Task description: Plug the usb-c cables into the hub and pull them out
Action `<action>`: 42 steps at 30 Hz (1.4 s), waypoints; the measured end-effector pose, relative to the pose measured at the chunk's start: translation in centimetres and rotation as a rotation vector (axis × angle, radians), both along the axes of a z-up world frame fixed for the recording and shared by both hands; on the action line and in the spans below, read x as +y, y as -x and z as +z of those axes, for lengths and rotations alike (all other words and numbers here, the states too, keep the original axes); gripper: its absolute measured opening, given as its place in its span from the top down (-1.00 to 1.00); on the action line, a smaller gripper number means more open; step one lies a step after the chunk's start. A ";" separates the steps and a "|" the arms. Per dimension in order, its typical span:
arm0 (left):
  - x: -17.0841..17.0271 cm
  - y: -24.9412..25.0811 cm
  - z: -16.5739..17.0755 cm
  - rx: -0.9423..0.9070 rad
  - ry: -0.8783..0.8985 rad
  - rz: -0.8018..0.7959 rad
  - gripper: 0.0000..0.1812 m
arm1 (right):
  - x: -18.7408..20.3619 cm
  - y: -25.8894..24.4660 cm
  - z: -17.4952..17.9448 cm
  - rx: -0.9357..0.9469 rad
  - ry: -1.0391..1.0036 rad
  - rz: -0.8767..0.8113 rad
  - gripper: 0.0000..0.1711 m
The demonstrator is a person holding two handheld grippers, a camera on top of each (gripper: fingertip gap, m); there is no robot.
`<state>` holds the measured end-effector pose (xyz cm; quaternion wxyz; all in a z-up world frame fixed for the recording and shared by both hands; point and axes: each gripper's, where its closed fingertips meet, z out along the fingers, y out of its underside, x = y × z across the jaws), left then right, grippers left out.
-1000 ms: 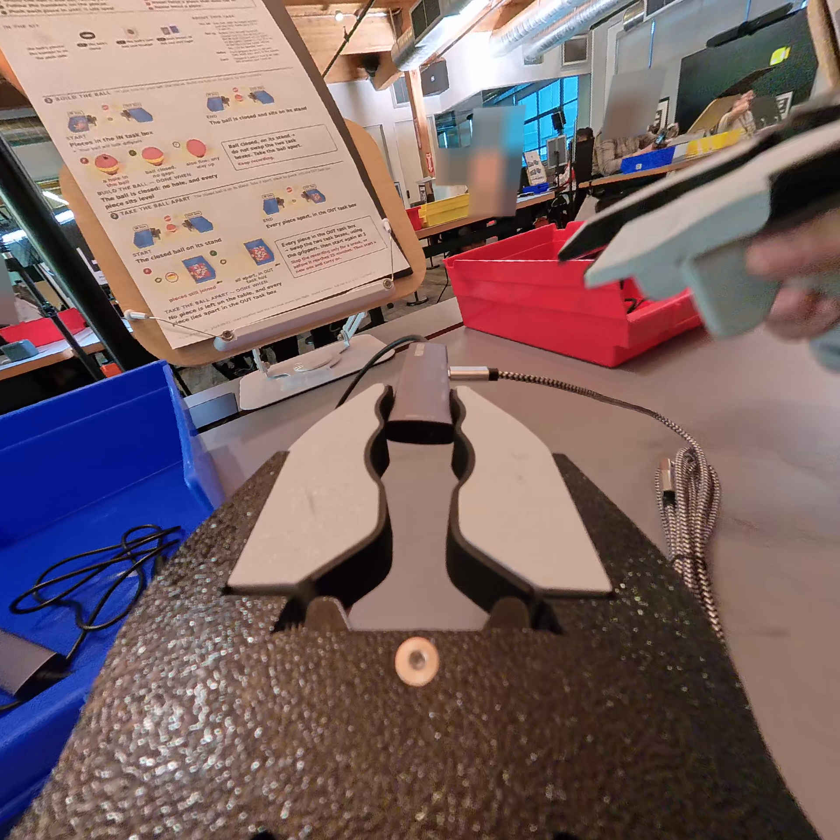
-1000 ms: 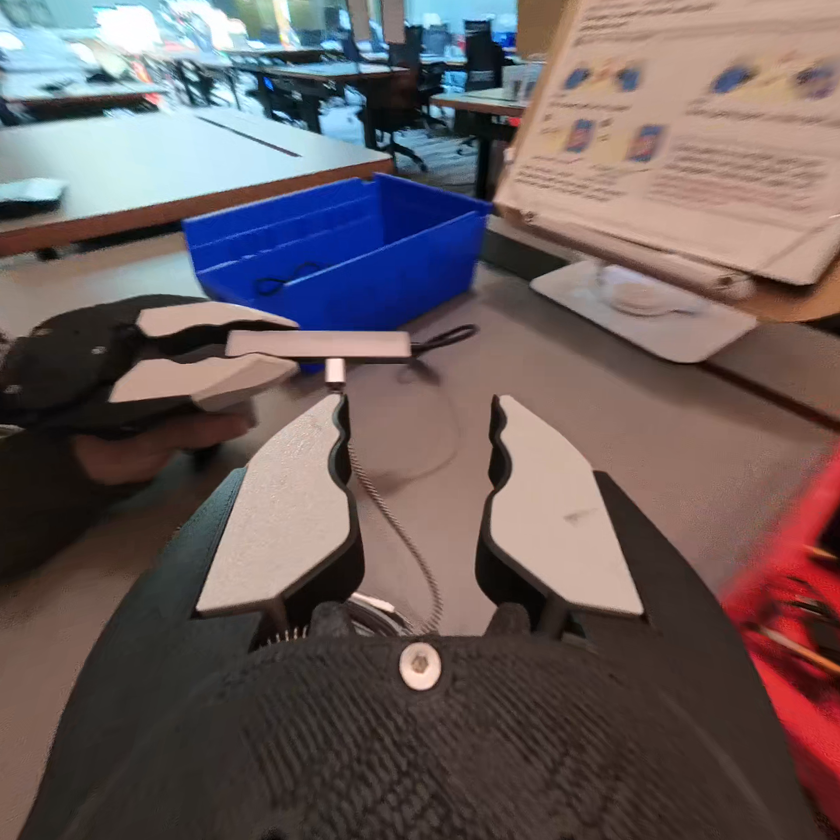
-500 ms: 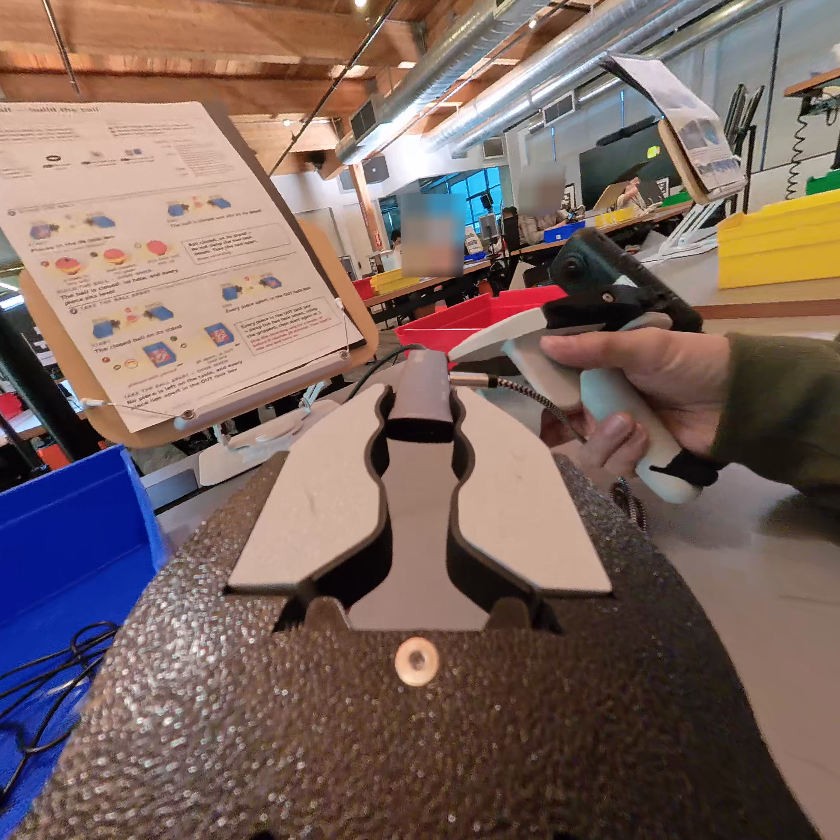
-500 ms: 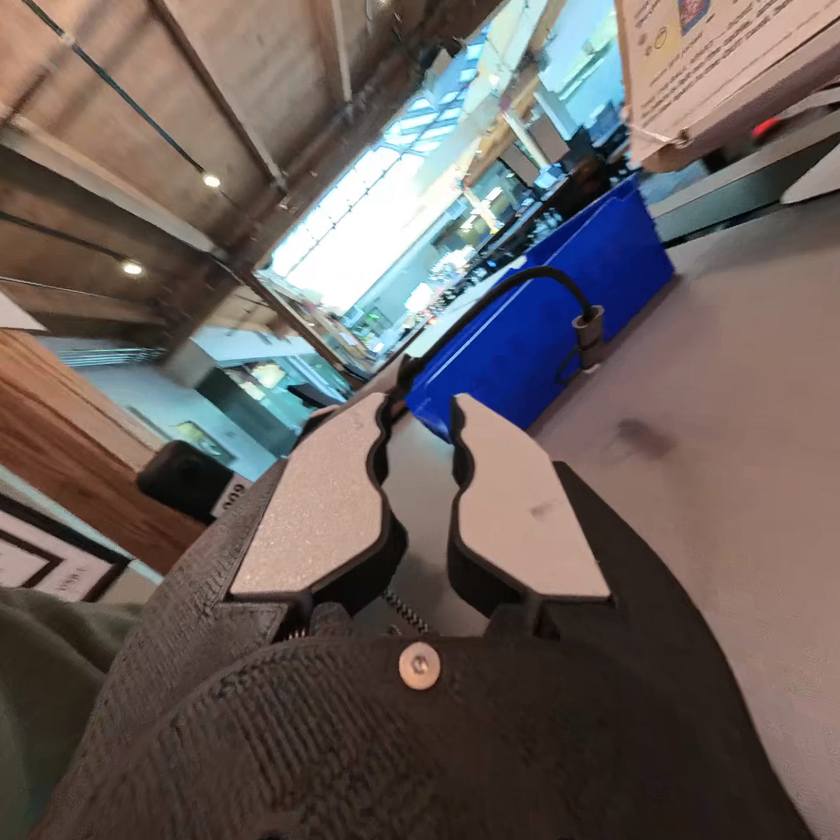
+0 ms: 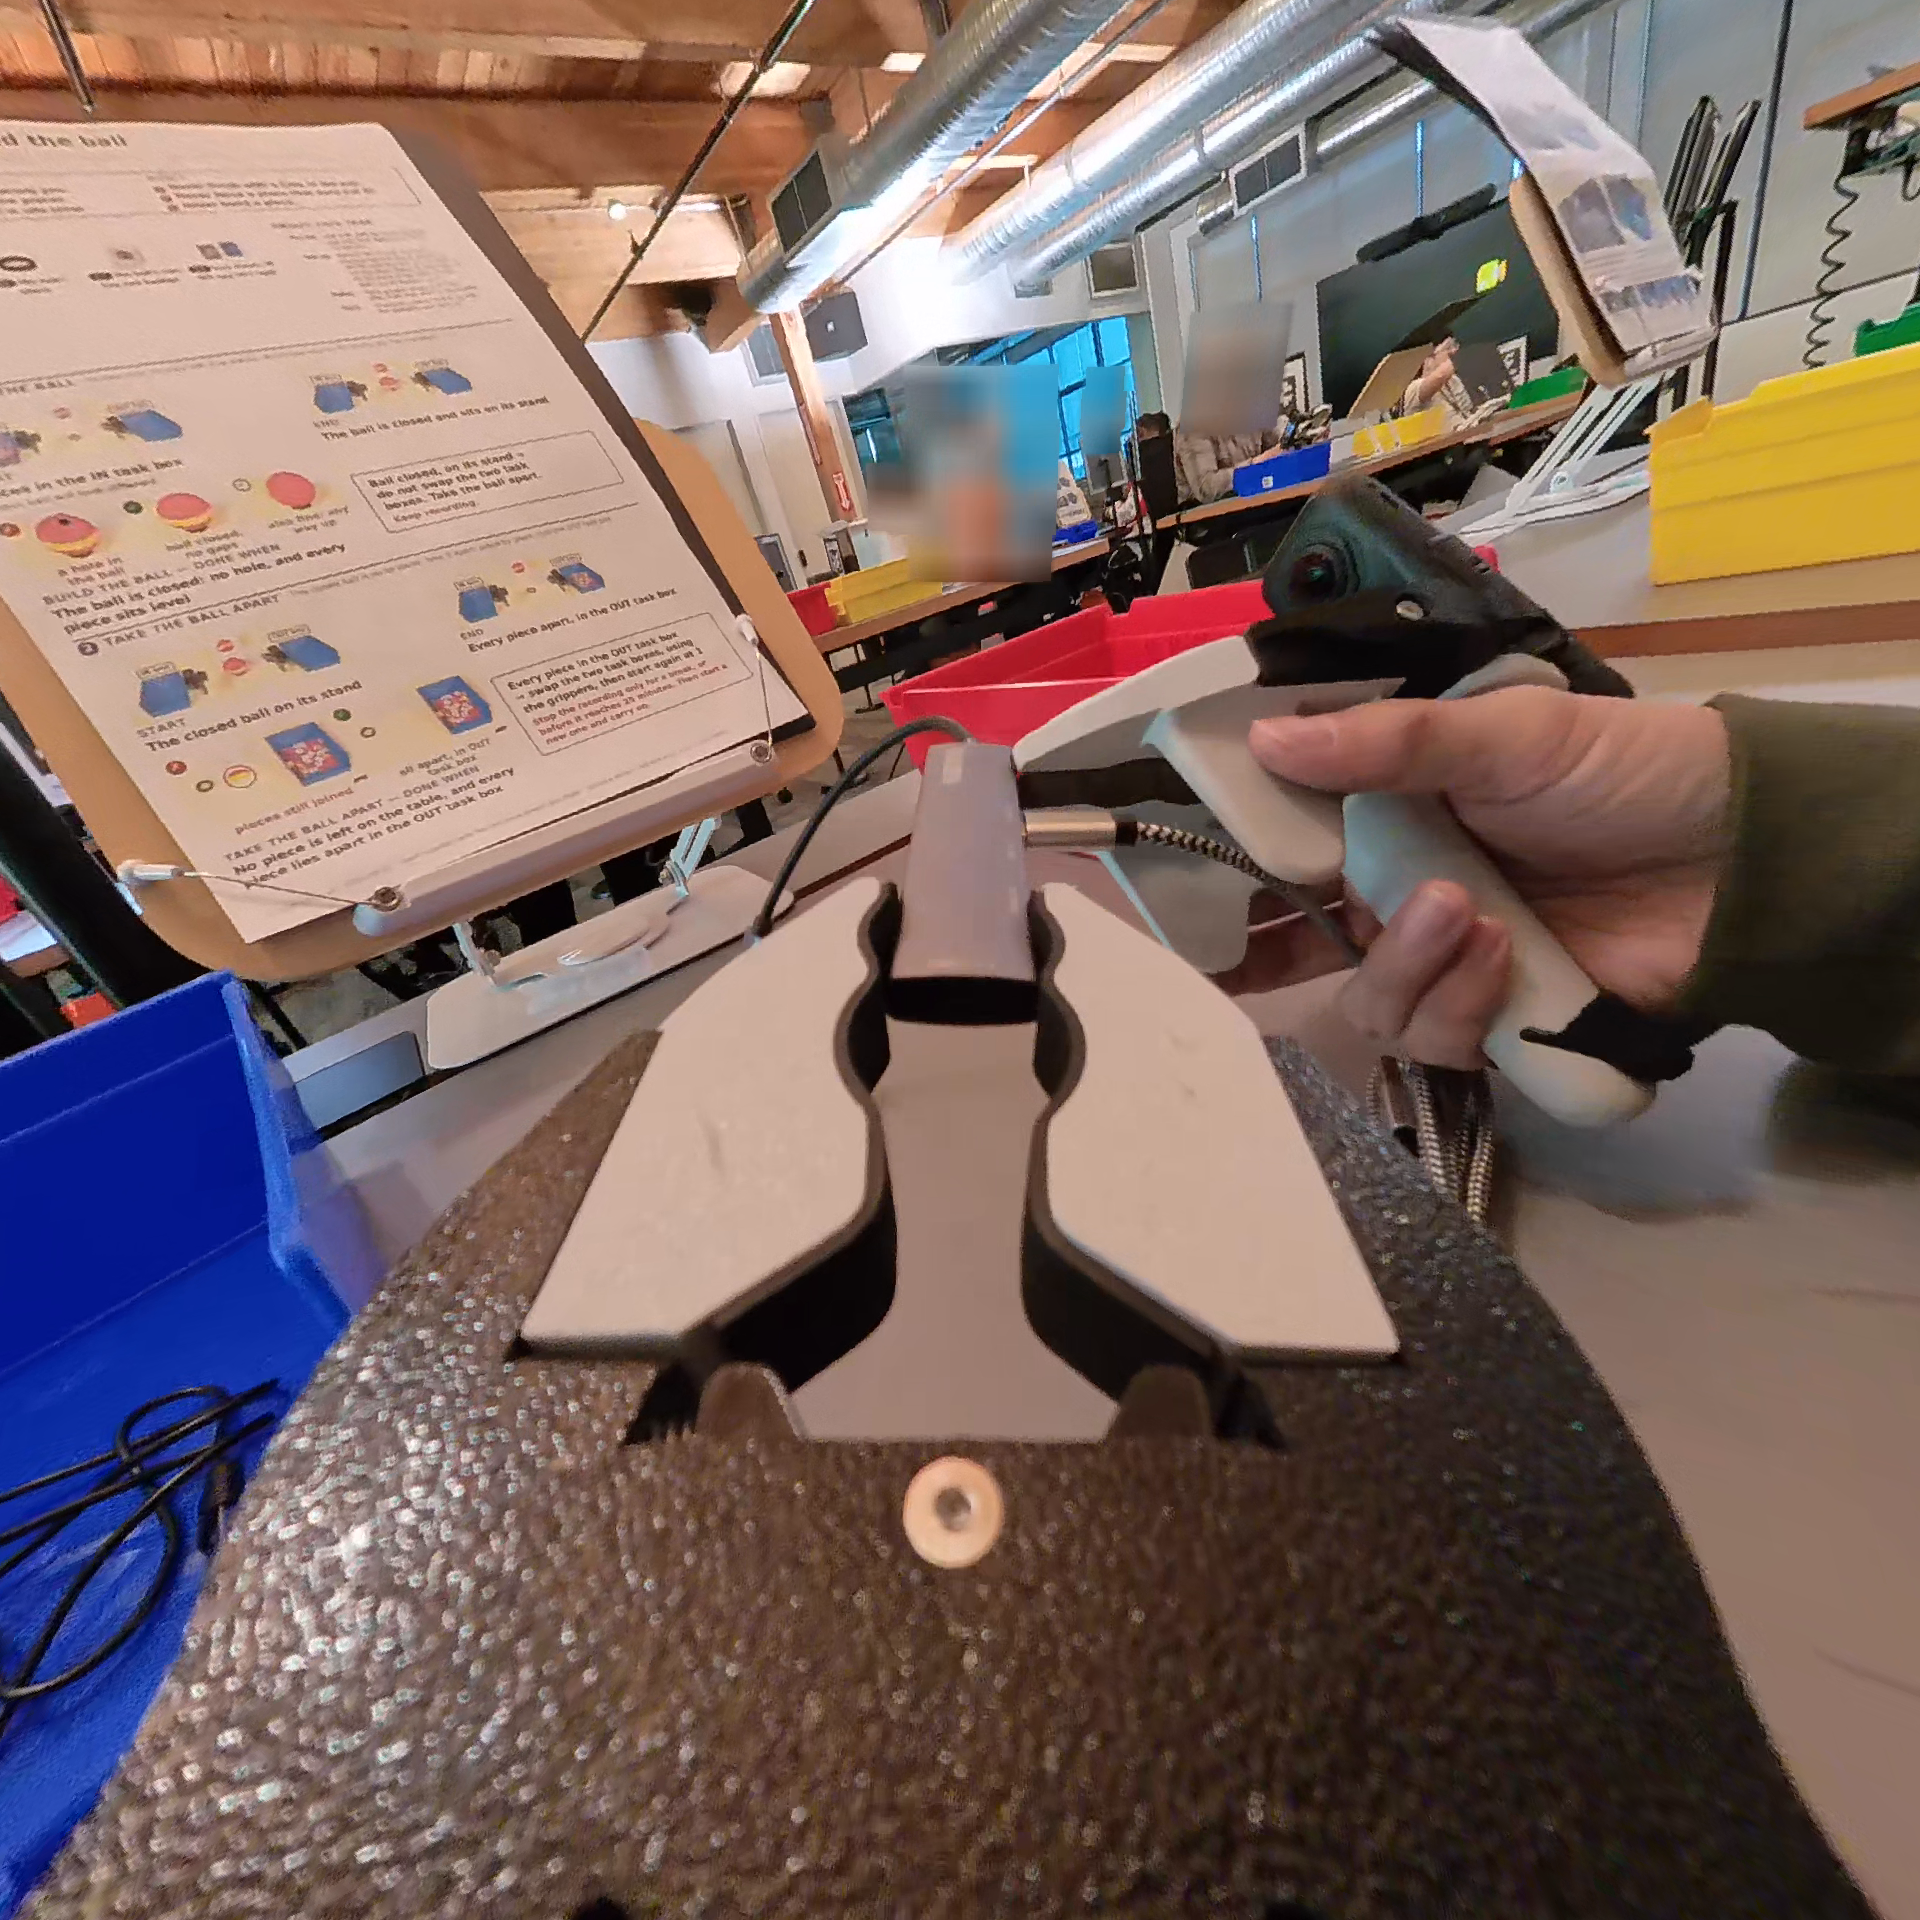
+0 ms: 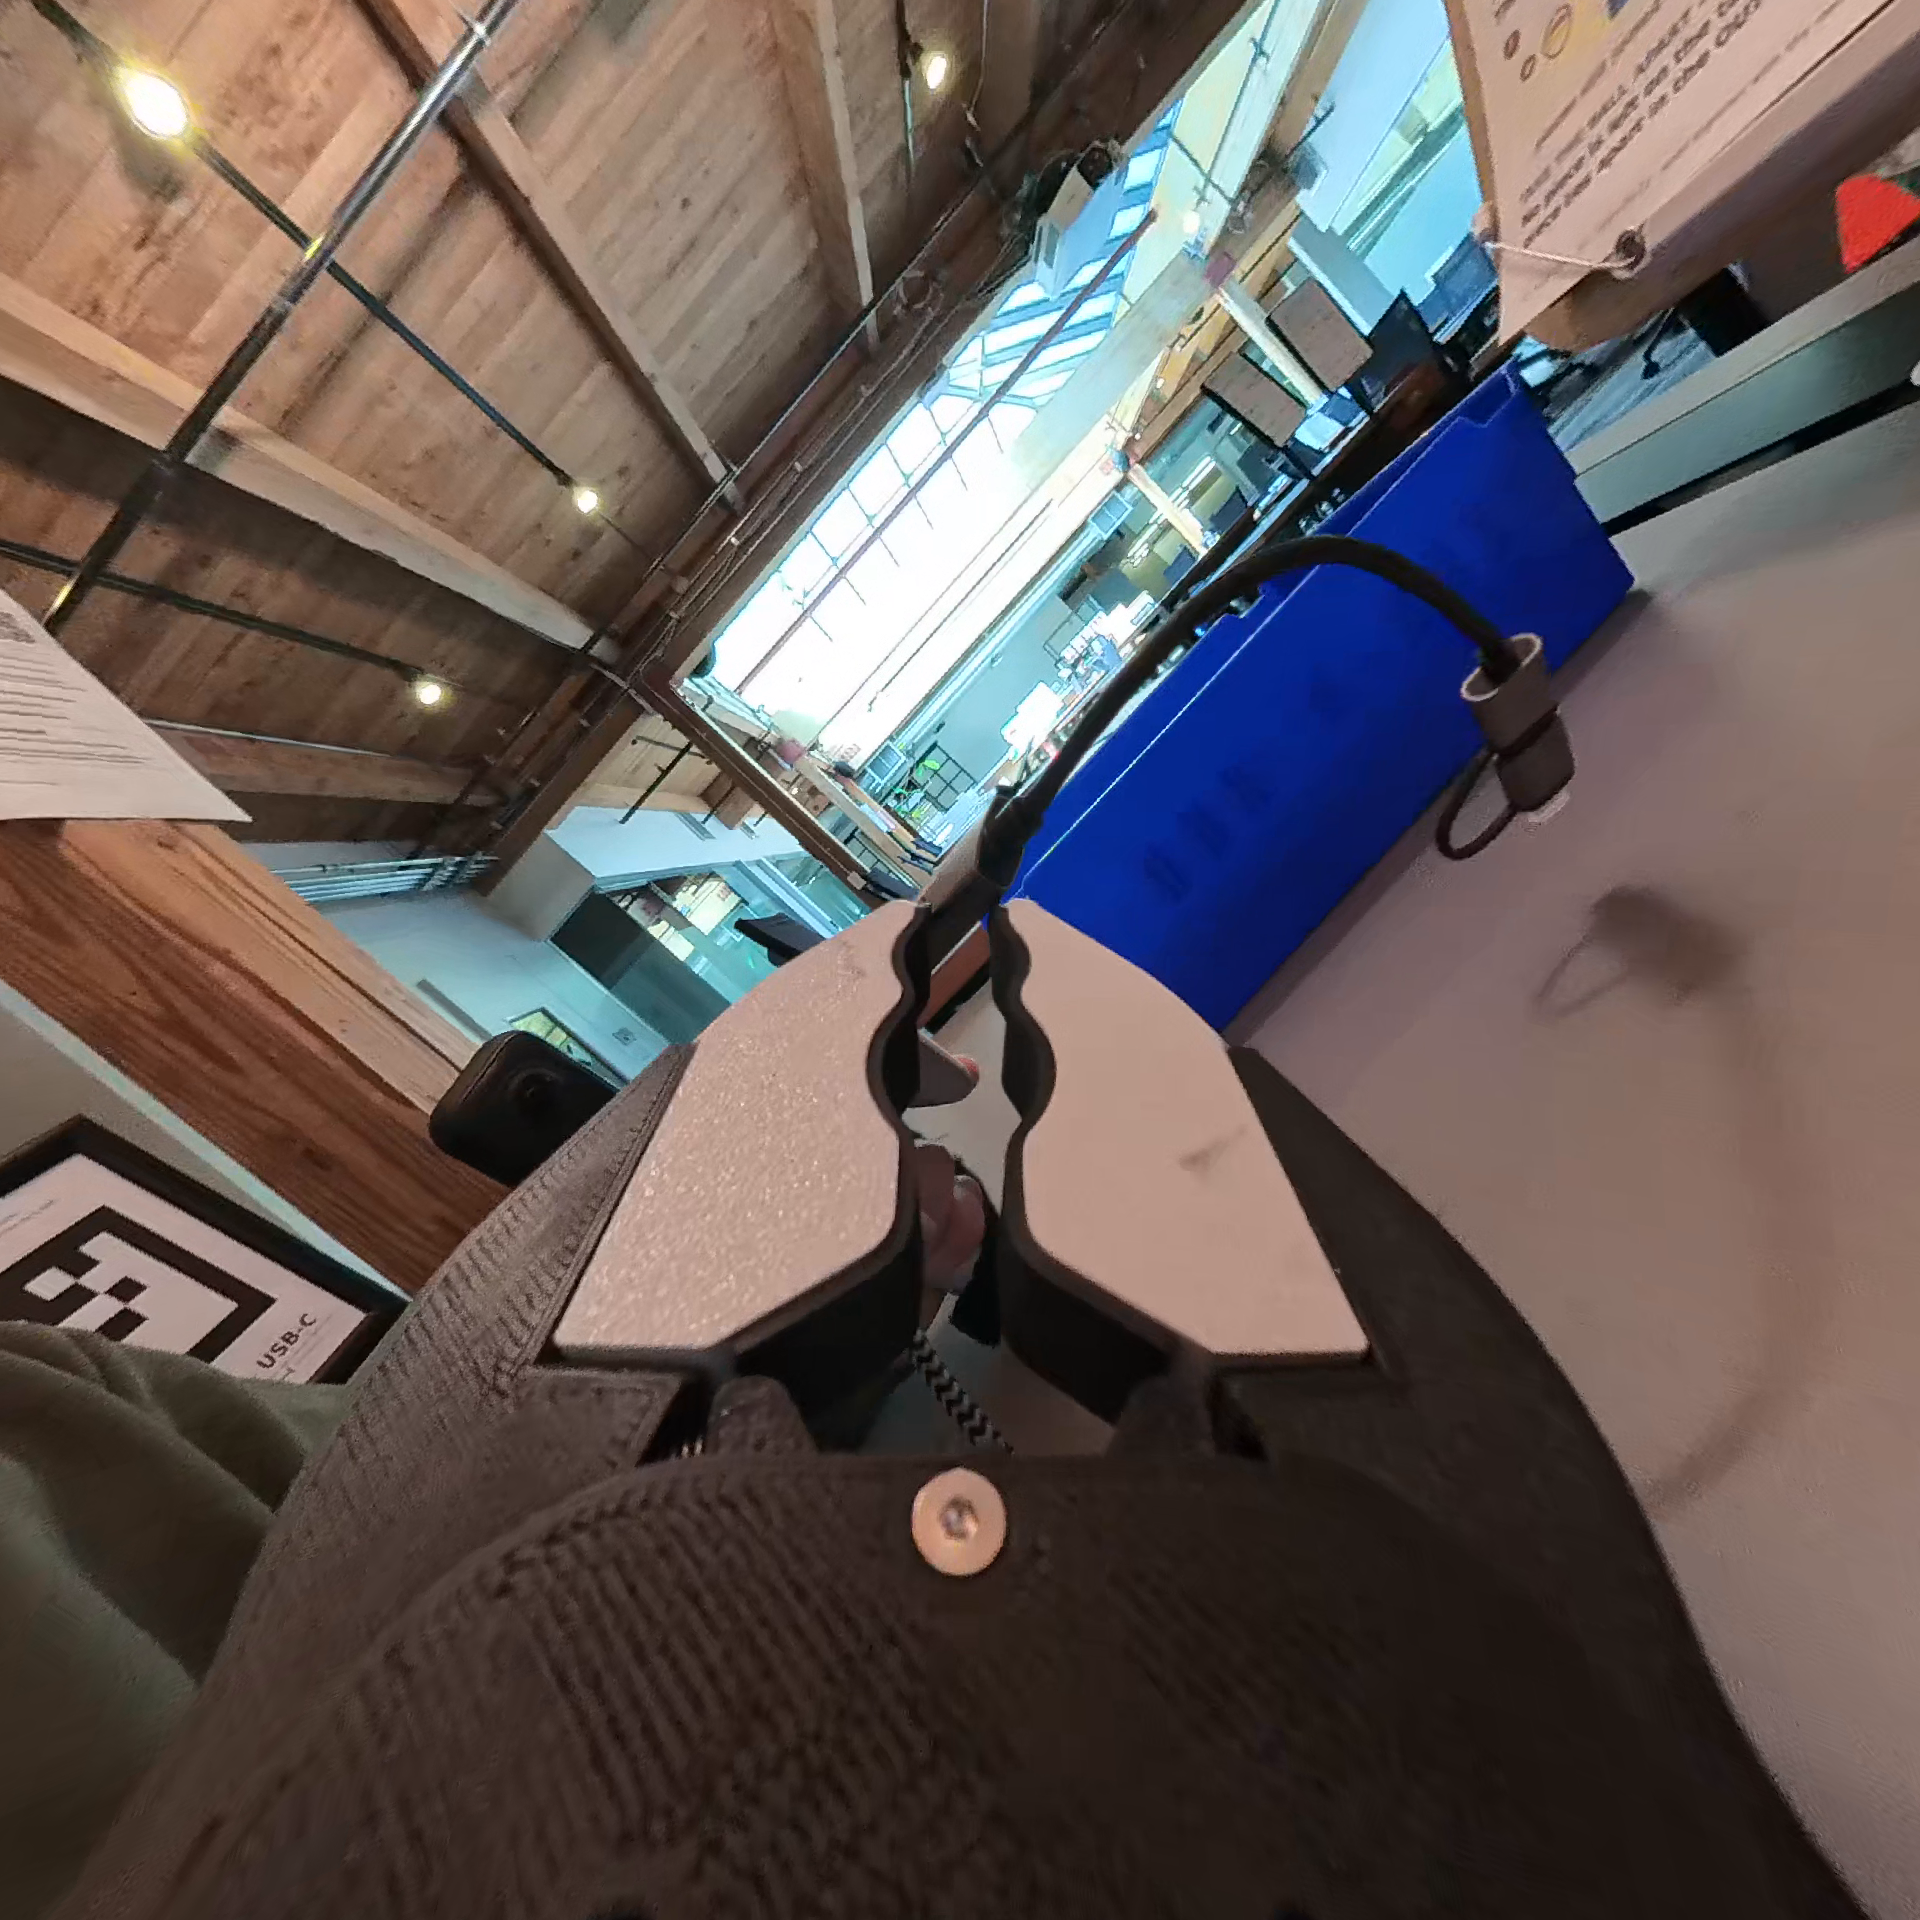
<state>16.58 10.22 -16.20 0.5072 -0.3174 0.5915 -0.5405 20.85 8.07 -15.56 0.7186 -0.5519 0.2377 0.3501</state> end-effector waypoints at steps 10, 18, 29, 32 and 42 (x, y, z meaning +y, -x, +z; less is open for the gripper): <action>-0.1 -0.1 -0.6 0.025 0.007 0.002 0.74 | -0.3 0.1 0.0 0.037 -0.029 0.019 0.91; 0.2 -0.3 -0.7 0.048 0.034 0.006 0.71 | -0.3 0.3 0.0 0.006 -0.021 0.026 0.93; -0.6 -0.7 -2.0 0.135 -0.034 0.002 0.74 | 0.9 2.5 -0.7 -0.127 0.056 0.088 1.00; -0.5 -0.8 -2.3 0.161 -0.031 -0.004 0.74 | 0.5 0.8 -1.3 -0.079 0.081 0.008 0.98; -2.9 1.7 3.3 -0.035 -0.446 -0.032 0.74 | -3.4 -0.7 0.0 0.021 -0.002 0.066 0.68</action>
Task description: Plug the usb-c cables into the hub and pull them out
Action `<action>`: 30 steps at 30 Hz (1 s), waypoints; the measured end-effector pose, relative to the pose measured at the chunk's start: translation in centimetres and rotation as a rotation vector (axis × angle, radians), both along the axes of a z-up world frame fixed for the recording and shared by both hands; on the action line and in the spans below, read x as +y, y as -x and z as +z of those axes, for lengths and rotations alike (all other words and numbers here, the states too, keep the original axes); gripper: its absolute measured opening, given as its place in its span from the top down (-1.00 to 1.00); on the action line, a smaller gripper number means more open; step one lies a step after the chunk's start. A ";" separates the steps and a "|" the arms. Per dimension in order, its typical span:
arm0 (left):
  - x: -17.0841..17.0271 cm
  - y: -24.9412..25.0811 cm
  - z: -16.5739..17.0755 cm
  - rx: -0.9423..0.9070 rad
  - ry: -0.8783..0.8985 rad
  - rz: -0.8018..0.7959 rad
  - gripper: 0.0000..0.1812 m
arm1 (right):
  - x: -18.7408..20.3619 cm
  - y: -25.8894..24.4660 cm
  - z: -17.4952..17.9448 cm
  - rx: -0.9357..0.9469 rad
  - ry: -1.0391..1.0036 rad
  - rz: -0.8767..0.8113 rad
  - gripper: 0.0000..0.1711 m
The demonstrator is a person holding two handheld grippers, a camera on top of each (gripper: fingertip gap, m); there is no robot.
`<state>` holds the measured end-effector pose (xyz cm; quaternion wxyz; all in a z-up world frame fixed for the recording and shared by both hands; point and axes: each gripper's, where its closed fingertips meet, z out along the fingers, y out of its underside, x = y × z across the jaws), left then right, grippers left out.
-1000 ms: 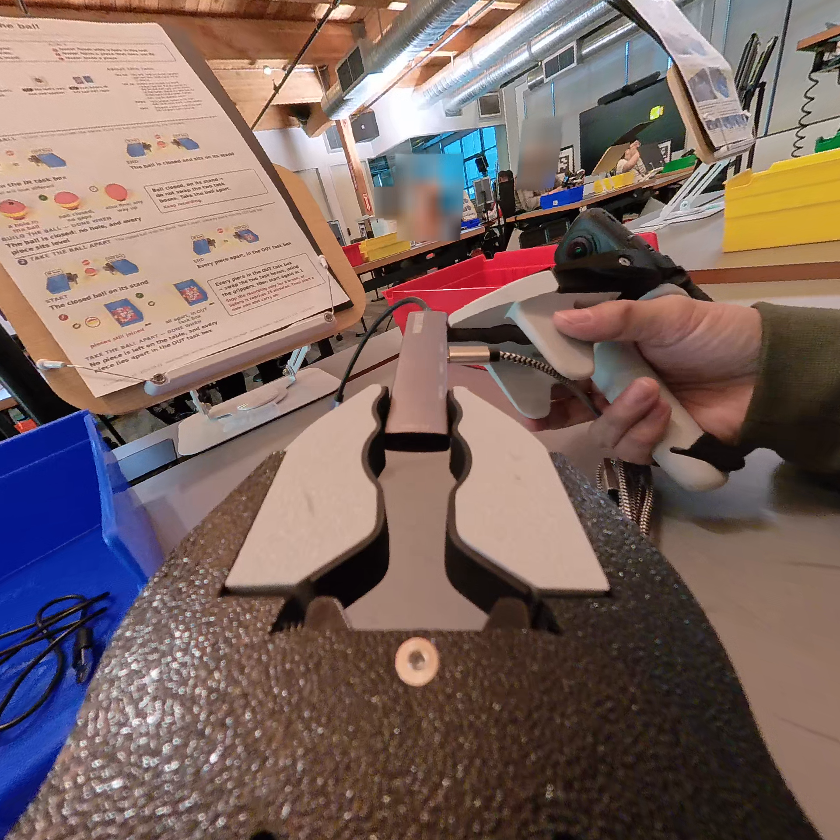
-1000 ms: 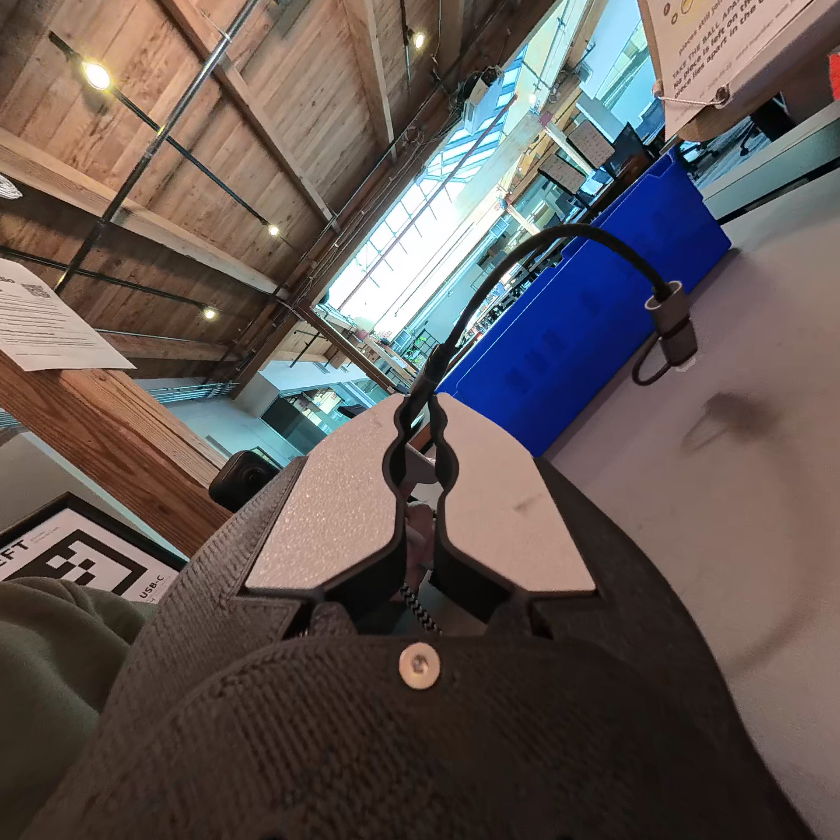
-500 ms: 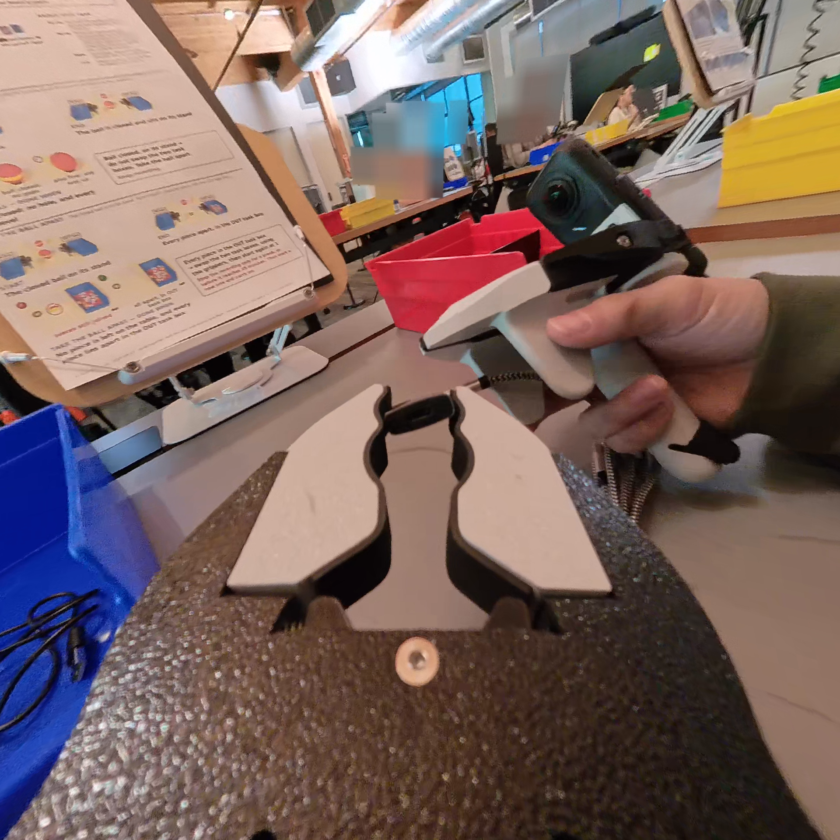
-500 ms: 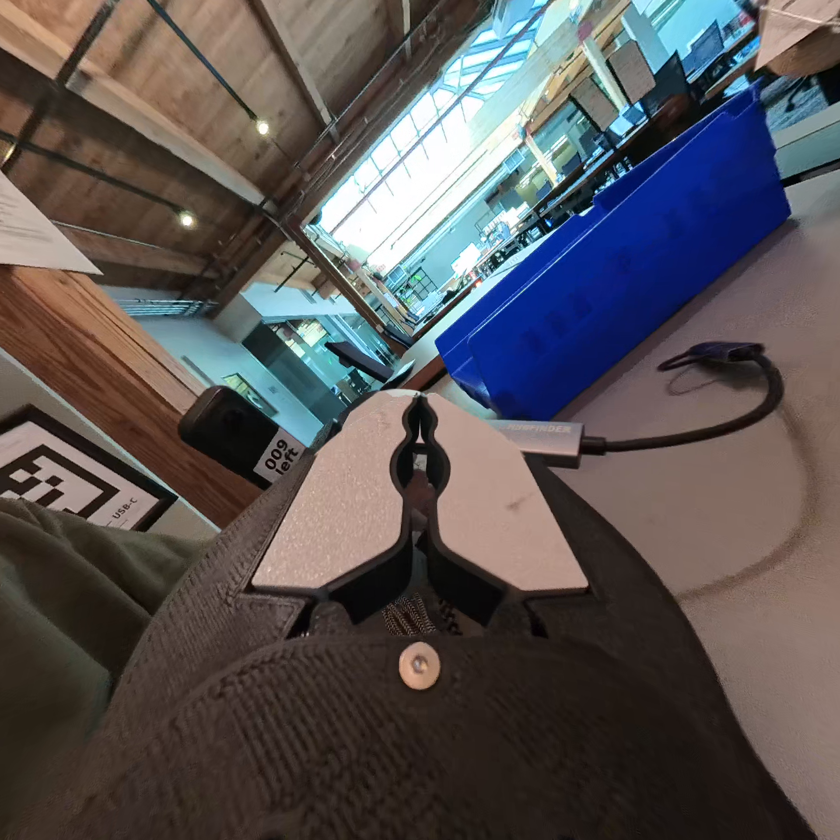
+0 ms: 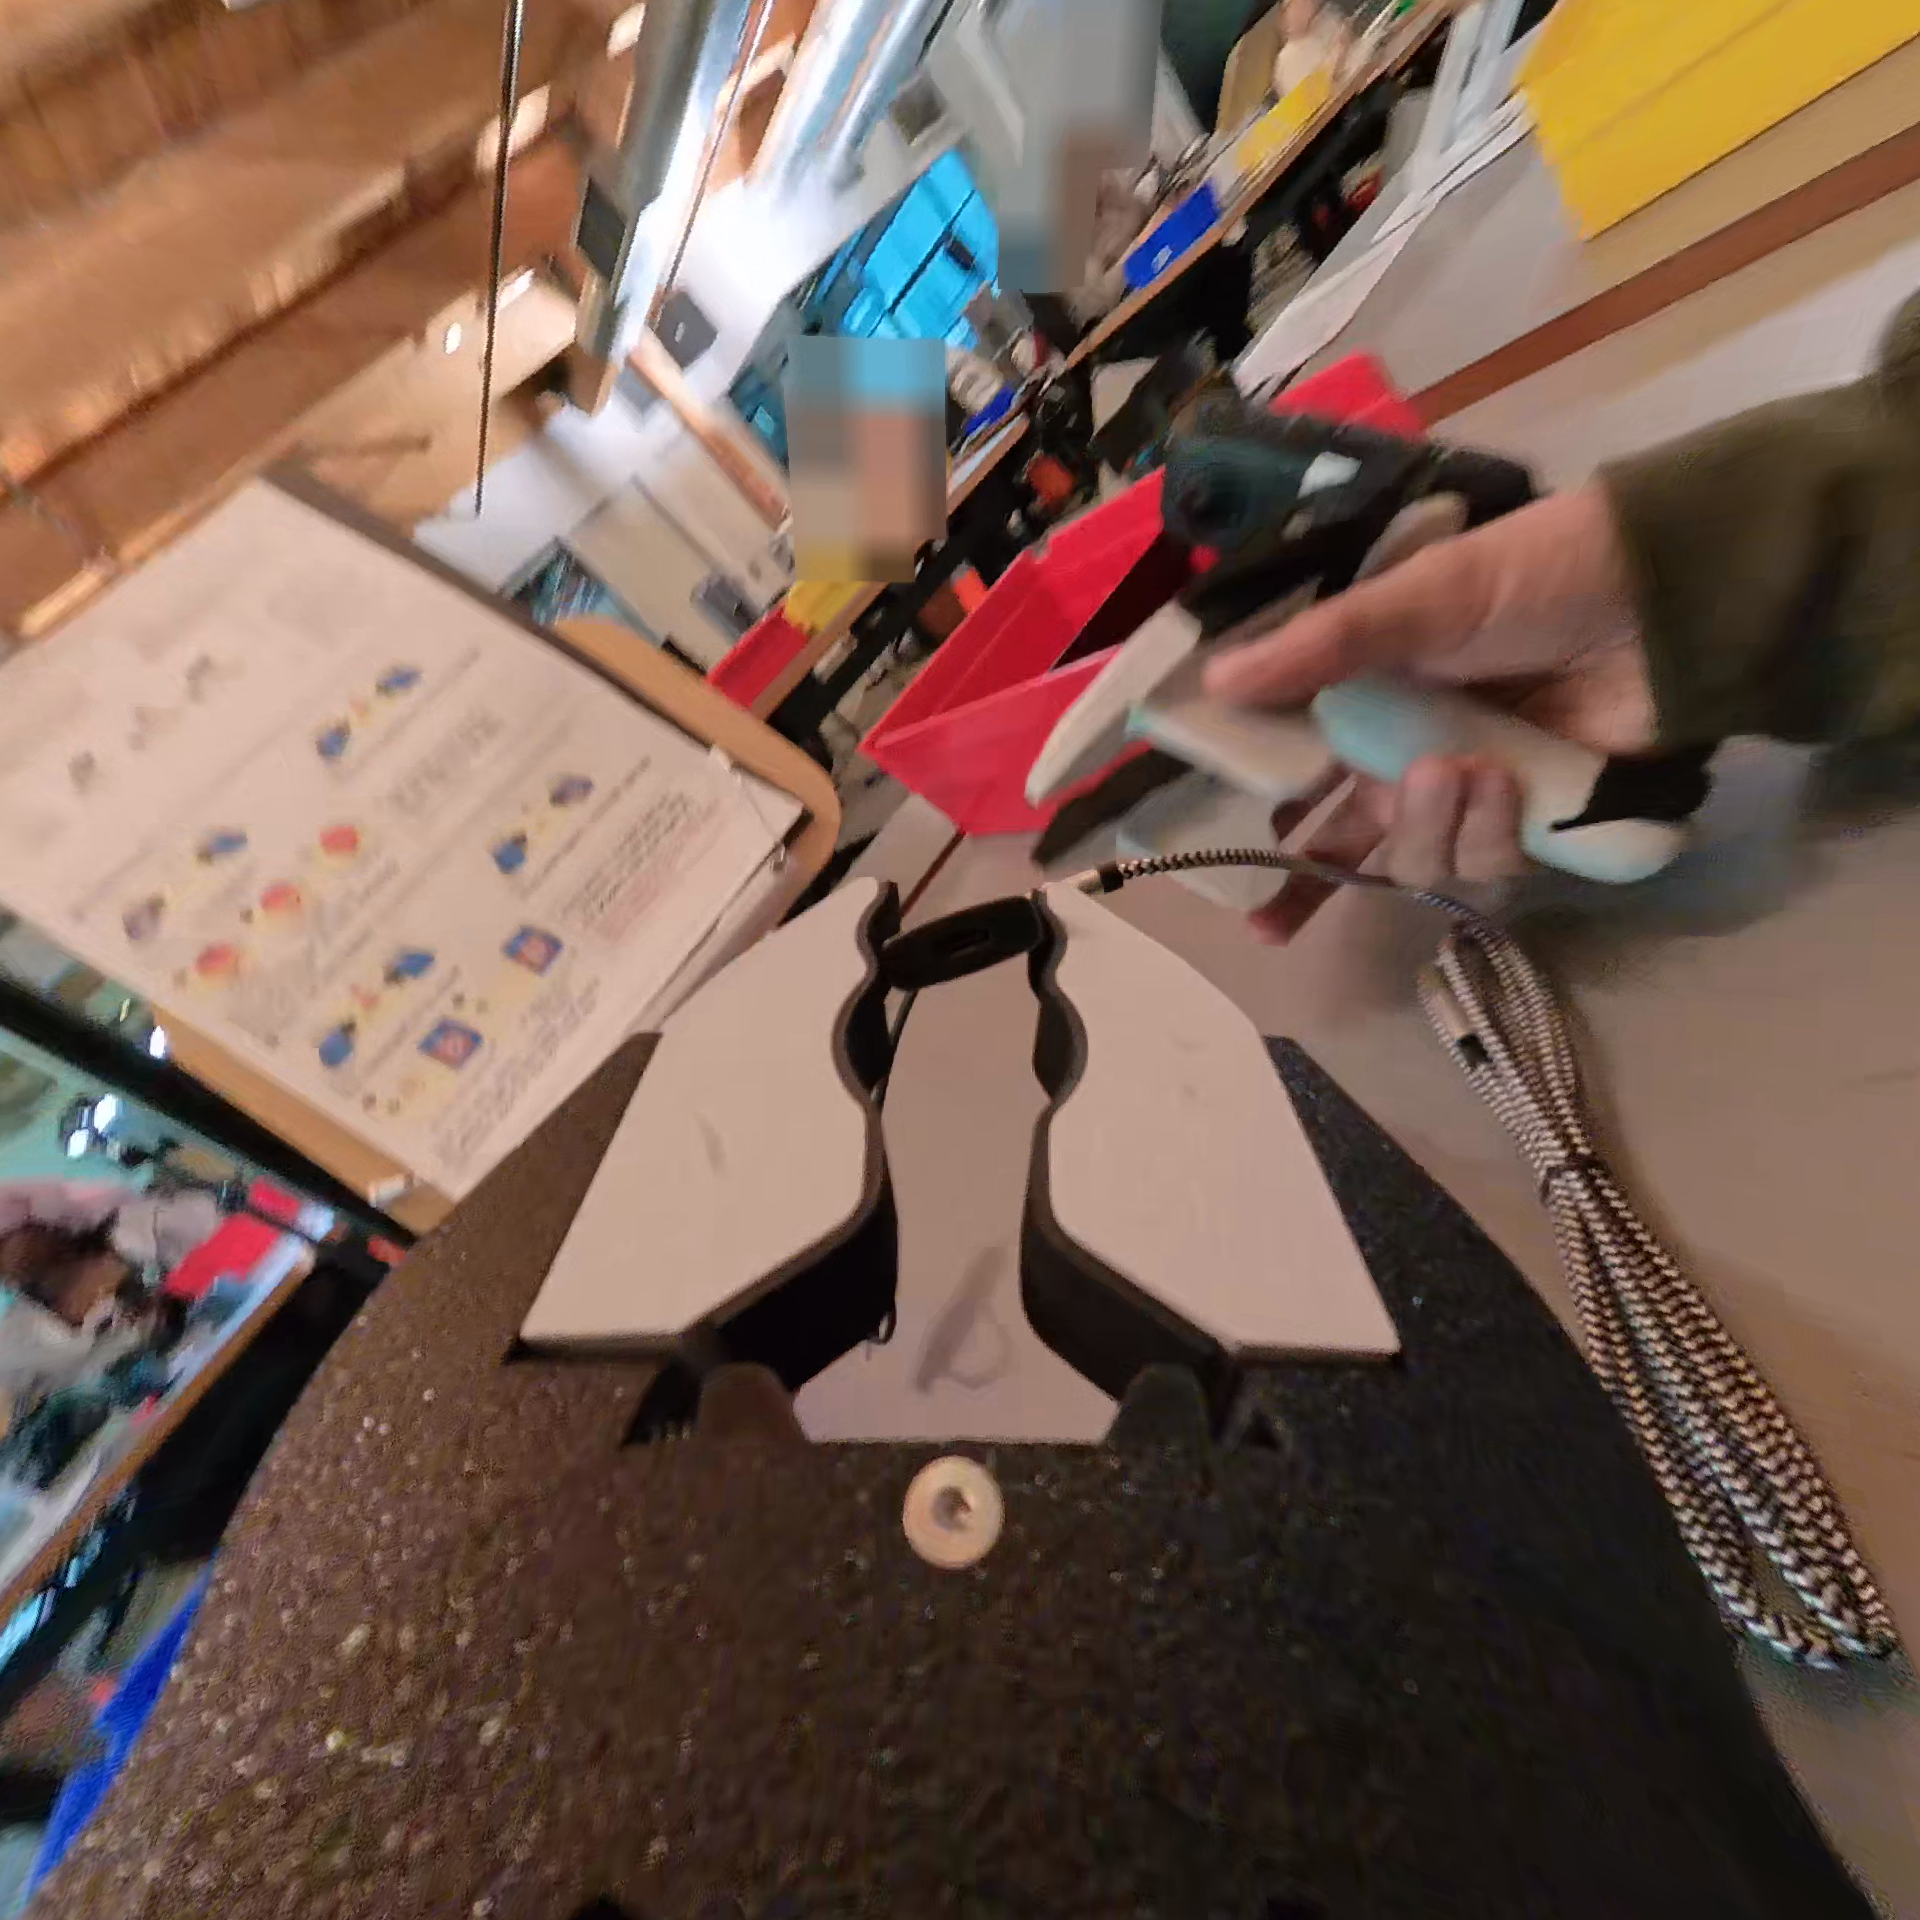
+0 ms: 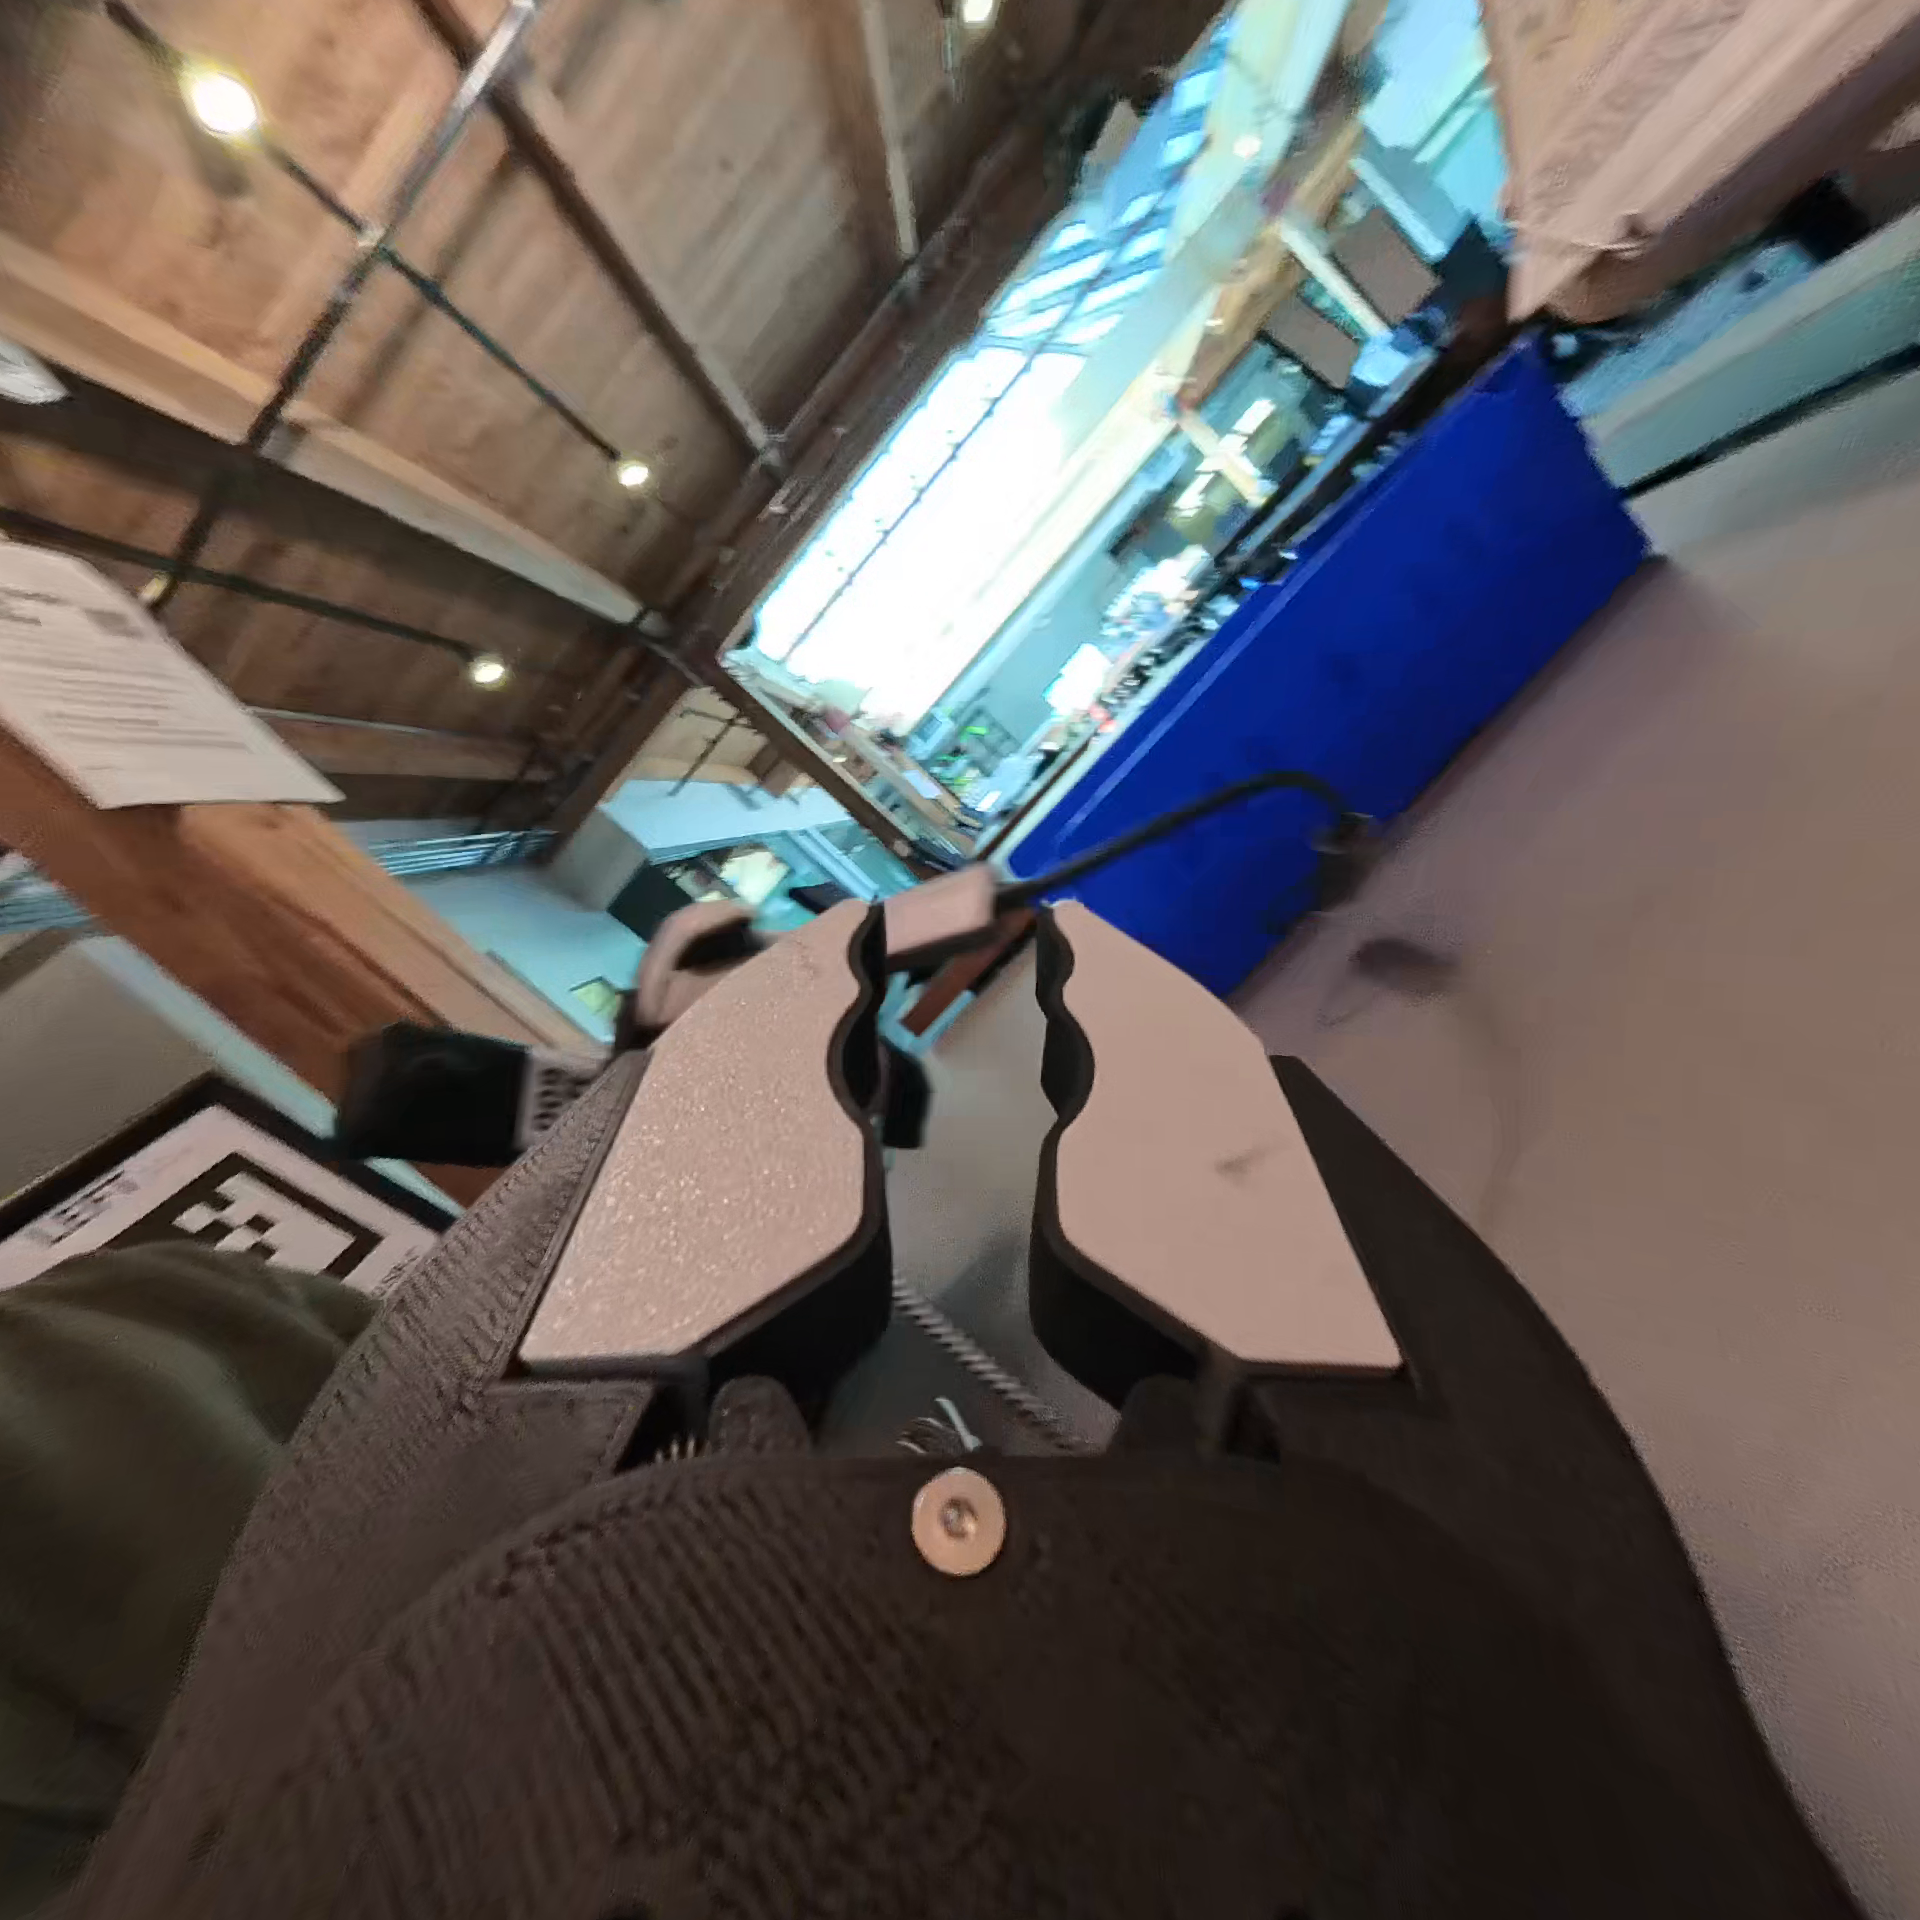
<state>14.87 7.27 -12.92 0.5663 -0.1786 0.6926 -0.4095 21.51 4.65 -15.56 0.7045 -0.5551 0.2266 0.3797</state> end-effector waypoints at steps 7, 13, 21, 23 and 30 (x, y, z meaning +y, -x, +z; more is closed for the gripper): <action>-1.9 2.5 3.0 -0.113 -0.003 -0.170 0.74 | 1.6 5.2 0.3 0.126 -0.048 0.354 0.60; -2.1 3.0 3.5 -0.121 0.090 -0.243 0.74 | 2.4 7.0 1.8 0.215 -0.170 0.451 0.63; -1.6 2.6 3.1 -0.113 0.140 -0.244 0.74 | 3.3 6.7 2.0 0.223 -0.211 0.393 0.64; -1.1 2.4 3.1 -0.123 0.138 -0.216 0.74 | 3.0 6.7 1.7 0.218 -0.182 0.406 0.59; -1.0 2.4 3.2 -0.144 0.117 -0.200 0.74 | 1.9 5.4 2.5 0.267 -0.246 0.370 0.76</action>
